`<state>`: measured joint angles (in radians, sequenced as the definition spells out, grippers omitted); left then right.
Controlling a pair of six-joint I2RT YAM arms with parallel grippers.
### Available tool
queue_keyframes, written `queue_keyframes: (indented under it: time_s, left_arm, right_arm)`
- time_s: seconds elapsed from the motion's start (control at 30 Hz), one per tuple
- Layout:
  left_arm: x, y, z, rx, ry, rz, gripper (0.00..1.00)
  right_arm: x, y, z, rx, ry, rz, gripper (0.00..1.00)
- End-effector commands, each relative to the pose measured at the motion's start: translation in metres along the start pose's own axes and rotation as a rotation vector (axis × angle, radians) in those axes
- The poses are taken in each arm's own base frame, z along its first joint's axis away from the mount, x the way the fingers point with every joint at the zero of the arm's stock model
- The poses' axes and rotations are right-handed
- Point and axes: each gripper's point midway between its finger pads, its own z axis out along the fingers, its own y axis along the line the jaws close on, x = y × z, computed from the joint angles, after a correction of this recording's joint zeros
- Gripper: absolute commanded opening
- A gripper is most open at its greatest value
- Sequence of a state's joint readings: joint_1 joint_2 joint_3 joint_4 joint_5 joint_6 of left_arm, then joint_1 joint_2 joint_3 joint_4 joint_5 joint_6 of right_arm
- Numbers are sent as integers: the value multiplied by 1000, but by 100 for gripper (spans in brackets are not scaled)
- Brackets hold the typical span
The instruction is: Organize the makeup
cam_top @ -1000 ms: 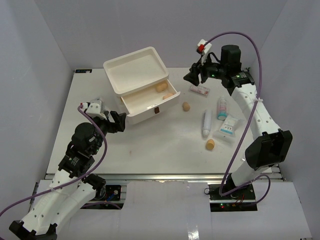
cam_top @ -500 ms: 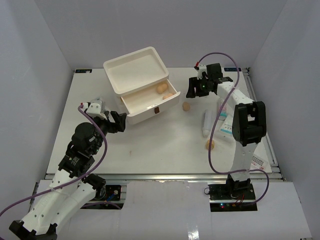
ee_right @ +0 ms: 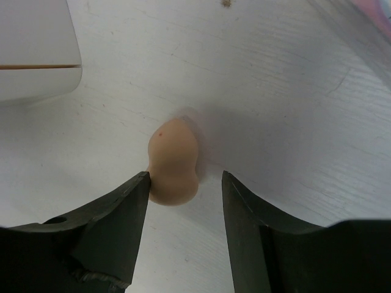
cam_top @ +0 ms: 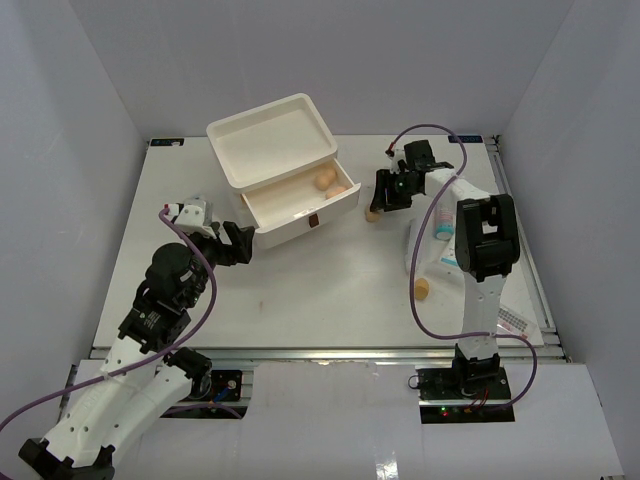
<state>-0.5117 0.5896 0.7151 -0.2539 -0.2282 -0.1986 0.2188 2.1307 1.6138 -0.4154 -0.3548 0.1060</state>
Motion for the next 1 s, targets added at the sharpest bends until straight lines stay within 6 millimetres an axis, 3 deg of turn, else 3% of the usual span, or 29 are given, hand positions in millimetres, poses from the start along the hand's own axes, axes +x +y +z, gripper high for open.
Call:
queue_keyframes:
  time_s: [0.0,0.17,0.23,0.43,0.63,0.73,0.87,0.97]
  left_arm:
    - [-4,-1,0,7,-12,5,90]
    - [-4,-1,0,9,-13,3,90]
    - [-4,-1,0,9,-13,3,90]
    - [-5,-1,-1,11,-15,2,90]
    - [-6,-2,-2,17,-21,1,90]
    - [-6,-3,-2,22,-21,1,90]
    - [-7,-4,-3,28,-22,-1,90]
    - [-6,-4,-3,29,-21,-1,90]
  right_arm:
    - [7,8,10,-50,25,41,57]
    - [13,8,13,-62,40,49,47]
    - [13,9,12,-64,40,47,33]
    - [-1,15,-10,-73,-11,8,10]
    - [-29,22,-70,-15,-162,-136,8]
    - [-49,31,-110,37,-283,-246,8]
    - [-81,57,-172,65,-447,-380,8]
    - [-94,98,-203,-31,-528,-499,8]
